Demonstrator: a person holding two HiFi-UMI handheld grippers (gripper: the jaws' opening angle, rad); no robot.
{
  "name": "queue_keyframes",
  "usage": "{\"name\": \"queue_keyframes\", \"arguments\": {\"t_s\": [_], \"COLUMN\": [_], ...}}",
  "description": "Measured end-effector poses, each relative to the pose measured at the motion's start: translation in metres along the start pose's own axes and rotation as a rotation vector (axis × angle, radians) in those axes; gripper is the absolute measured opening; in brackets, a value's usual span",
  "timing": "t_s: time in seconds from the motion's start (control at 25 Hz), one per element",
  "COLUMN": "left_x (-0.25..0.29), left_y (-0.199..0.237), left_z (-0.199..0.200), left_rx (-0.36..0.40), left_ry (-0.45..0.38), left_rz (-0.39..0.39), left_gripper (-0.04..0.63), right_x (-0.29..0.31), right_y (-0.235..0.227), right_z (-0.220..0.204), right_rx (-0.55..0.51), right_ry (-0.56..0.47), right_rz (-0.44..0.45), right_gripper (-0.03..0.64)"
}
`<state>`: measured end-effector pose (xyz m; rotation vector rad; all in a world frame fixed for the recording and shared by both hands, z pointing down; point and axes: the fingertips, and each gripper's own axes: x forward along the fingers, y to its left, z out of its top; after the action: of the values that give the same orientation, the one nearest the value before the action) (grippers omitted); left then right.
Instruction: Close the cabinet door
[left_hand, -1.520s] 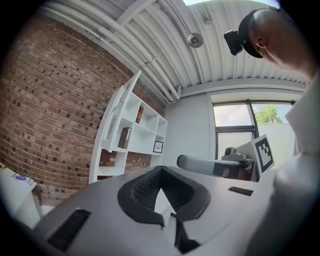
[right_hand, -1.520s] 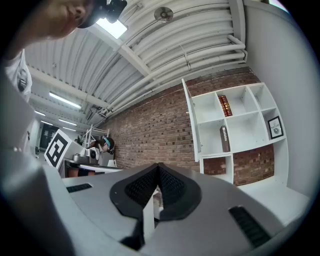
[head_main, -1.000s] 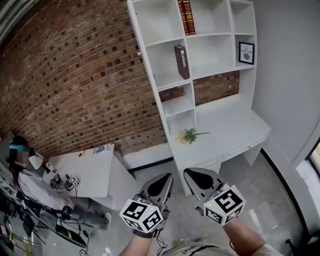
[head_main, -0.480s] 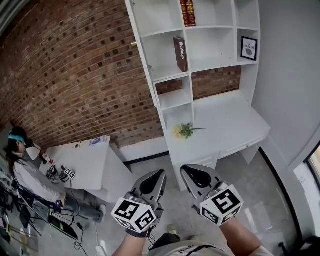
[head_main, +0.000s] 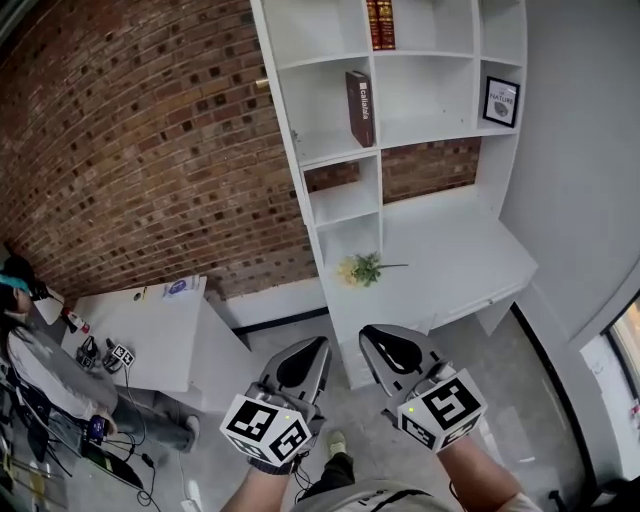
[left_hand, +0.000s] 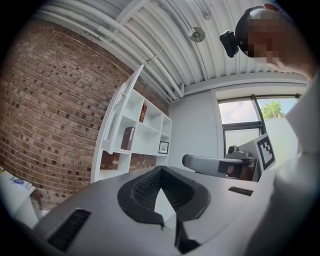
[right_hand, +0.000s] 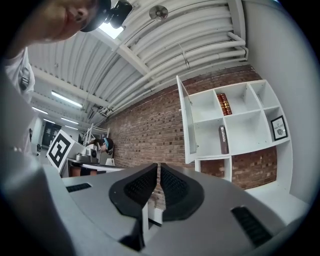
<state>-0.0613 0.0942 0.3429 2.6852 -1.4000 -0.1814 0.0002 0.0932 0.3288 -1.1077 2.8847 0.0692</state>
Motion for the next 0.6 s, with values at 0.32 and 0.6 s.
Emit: {"name": "queue_keyframes", "arguments": {"t_s": [0.32,0.6], "left_x": [0.047,0.090], "left_y": [0.080,0.157], "left_z": [0.015,0.035], "left_rx": [0.010,0.041], "left_ry": [-0.014,-0.022], "left_rz": [-0.041,-0.080], "left_gripper": [0.011,0.011], "right_x": [0.094,0.186], "right_y": [-0.037,-0.081], "right_z": [0.000,0.002], "right_rx": [-0.023,-0.039], "right_ry": [0.002,-0.026], "right_rz": [-0.057,-0.168], "right_gripper": [0.021,0.110]}}
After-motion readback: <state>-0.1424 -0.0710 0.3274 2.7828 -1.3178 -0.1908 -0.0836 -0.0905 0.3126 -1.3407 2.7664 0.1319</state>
